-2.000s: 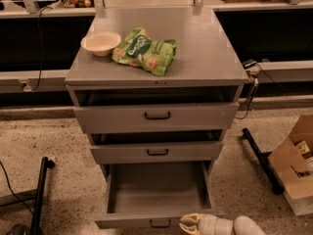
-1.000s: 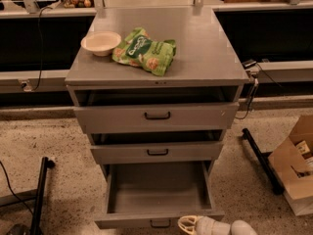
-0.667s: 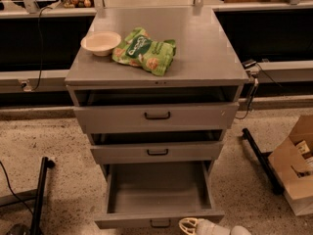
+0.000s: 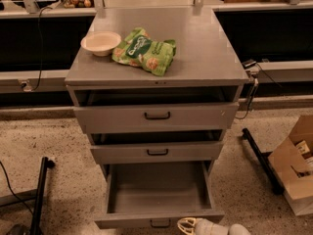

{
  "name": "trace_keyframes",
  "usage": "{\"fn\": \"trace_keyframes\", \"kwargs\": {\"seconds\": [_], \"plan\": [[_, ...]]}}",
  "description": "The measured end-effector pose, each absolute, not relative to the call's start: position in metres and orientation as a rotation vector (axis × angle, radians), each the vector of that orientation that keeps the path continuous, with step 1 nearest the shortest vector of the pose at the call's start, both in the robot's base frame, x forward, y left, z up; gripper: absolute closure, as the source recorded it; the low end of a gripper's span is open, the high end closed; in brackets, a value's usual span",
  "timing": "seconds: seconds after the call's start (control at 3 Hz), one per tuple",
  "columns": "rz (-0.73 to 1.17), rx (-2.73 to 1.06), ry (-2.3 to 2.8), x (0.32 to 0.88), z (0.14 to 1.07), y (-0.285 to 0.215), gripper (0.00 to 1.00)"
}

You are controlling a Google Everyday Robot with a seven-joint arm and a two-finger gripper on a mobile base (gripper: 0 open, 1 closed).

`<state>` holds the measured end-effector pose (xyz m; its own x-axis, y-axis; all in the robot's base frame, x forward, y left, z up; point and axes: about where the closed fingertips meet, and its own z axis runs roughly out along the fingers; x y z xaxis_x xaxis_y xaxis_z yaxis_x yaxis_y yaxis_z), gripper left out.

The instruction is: Close bottom drawer

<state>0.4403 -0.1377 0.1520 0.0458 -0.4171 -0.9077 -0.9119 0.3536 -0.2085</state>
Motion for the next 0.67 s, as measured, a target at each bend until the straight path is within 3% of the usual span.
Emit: {"fn": "trace_keyframes", "kwargs": {"seconds": [0.67], "plan": [[0.600,-1.266,1.564,0.4580,0.1444,-0.1294,1.00]]}}
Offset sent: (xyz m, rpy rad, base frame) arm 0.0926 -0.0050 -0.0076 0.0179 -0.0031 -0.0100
